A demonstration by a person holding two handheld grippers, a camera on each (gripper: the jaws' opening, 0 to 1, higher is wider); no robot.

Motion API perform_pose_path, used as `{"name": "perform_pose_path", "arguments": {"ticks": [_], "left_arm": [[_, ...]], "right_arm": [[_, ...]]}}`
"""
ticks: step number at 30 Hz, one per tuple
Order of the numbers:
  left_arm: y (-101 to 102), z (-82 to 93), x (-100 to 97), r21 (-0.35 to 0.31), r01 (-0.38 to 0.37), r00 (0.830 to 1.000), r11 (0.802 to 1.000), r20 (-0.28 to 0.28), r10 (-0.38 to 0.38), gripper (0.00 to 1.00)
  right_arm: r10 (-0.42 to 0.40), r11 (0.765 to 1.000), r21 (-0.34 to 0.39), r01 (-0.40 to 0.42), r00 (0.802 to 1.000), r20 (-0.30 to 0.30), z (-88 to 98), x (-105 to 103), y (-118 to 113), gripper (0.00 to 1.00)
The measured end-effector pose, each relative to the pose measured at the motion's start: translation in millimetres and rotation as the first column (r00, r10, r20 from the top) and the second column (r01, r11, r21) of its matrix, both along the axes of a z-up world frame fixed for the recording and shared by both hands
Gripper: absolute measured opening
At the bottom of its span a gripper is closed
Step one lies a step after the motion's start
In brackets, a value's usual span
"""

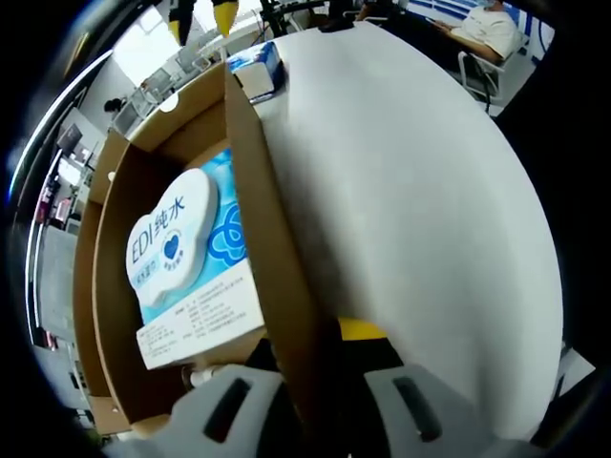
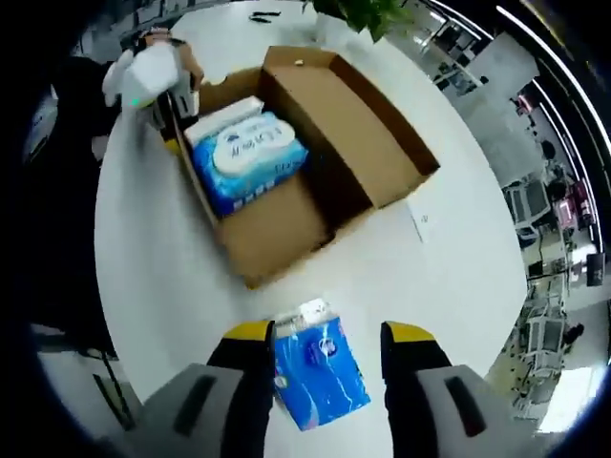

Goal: Operate the shoe box by opening the lid, removing the specified soft item, and placing it in the target area until the item is outside and the box remains undamaged.

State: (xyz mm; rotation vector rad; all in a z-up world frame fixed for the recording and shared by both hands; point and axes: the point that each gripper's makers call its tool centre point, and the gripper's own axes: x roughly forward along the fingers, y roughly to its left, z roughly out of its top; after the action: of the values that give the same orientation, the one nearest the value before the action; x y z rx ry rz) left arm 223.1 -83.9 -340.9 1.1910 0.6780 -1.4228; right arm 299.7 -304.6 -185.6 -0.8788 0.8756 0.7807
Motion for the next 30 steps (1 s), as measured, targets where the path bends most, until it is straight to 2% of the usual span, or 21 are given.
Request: {"name": "perform_pose_path", "arguments": {"ticks": [2, 4, 5, 8, 11, 12, 14, 16, 19, 22, 23, 24, 26, 28, 29, 30], "left_arm": [[0, 0.2, -0.1, 0.0, 0.0, 1.0, 1.0, 0.001, 0.0, 0.07], [0, 0.4, -0.3, -0.001, 0.0, 1.0, 1.0, 0.002, 0.0, 0.07], [0, 0.5, -0.4, -0.002, 0.0, 1.0, 1.0, 0.002, 0.0, 0.07], [1, 1.1, -2.8, -0.003, -0.001, 1.0, 1.0, 0.002, 0.001, 0.07], [0, 1.1, -2.2, -0.004, 0.0, 1.0, 1.0, 0.002, 0.0, 0.07], [0, 1.2, -2.0, -0.004, 0.0, 1.0, 1.0, 0.002, 0.0, 0.07], [0, 1.1, -3.0, -0.005, 0.001, 1.0, 1.0, 0.001, -0.001, 0.07], [1, 0.9, -3.2, -0.005, 0.001, 1.0, 1.0, 0.002, -0.001, 0.07], [1, 0.6, -3.7, -0.006, 0.003, 1.0, 1.0, 0.002, -0.003, 0.07], [1, 0.2, -4.6, -0.006, 0.005, 1.0, 1.0, 0.001, -0.005, 0.07], [0, 0.2, -3.8, -0.006, 0.006, 1.0, 1.0, 0.0, -0.006, 0.07], [0, 0.2, -3.7, -0.006, 0.009, 1.0, 1.0, -0.001, -0.009, 0.07], [1, 0.8, -4.5, -0.008, 0.011, 1.0, 1.0, -0.002, -0.011, 0.07], [1, 1.0, -4.2, -0.008, 0.014, 1.0, 1.0, -0.002, -0.014, 0.07], [1, 1.1, -4.2, -0.008, 0.014, 1.0, 1.0, -0.002, -0.014, 0.07], [1, 1.2, -4.2, -0.008, 0.014, 1.0, 1.0, -0.002, -0.014, 0.07]], "right_arm": [[0.004, 0.999, 0.045, -0.006, 0.999, 0.035, 11.5, 7, 29, 0.46], [-0.023, 0.994, 0.104, 0.019, 0.999, 0.038, 17.8, 13, 56, 0.49], [-0.039, 0.992, 0.121, 0.034, 0.998, 0.04, 18.8, 15, 61, 0.52], [-0.127, 0.966, 0.227, 0.127, 0.992, -0.013, 11.9, 19, 96, 0.6], [-0.207, 0.948, 0.245, 0.204, 0.978, -0.017, 1.4, 28, 109, 0.68], [-0.208, 0.946, 0.251, 0.204, 0.978, -0.01, -1.5, 30, 113, 0.69], [-0.214, 0.945, 0.243, 0.219, 0.976, -0.047, -13.4, 30, 120, 0.74], [-0.253, 0.938, 0.224, 0.263, 0.965, -0.072, -20.0, 33, 120, 0.74], [-0.271, 0.927, 0.25, 0.28, 0.96, -0.073, -25.7, 35, 127, 0.74], [-0.331, 0.893, 0.278, 0.353, 0.935, -0.125, -36.8, 33, 132, 0.77], [-0.35, 0.876, 0.298, 0.379, 0.925, -0.148, -41.4, 31, 135, 0.79], [-0.347, 0.871, 0.307, 0.383, 0.923, -0.169, -45.7, 30, 138, 0.79], [-0.345, 0.868, 0.318, 0.382, 0.924, -0.166, -47.5, 30, 140, 0.78], [-0.363, 0.846, 0.361, 0.392, 0.92, -0.147, -45.1, 34, 144, 0.8], [-0.382, 0.827, 0.388, 0.407, 0.913, -0.144, -45.1, 36, 146, 0.81], [-0.392, 0.82, 0.394, 0.416, 0.909, -0.145, -46.6, 37, 146, 0.81]]}}
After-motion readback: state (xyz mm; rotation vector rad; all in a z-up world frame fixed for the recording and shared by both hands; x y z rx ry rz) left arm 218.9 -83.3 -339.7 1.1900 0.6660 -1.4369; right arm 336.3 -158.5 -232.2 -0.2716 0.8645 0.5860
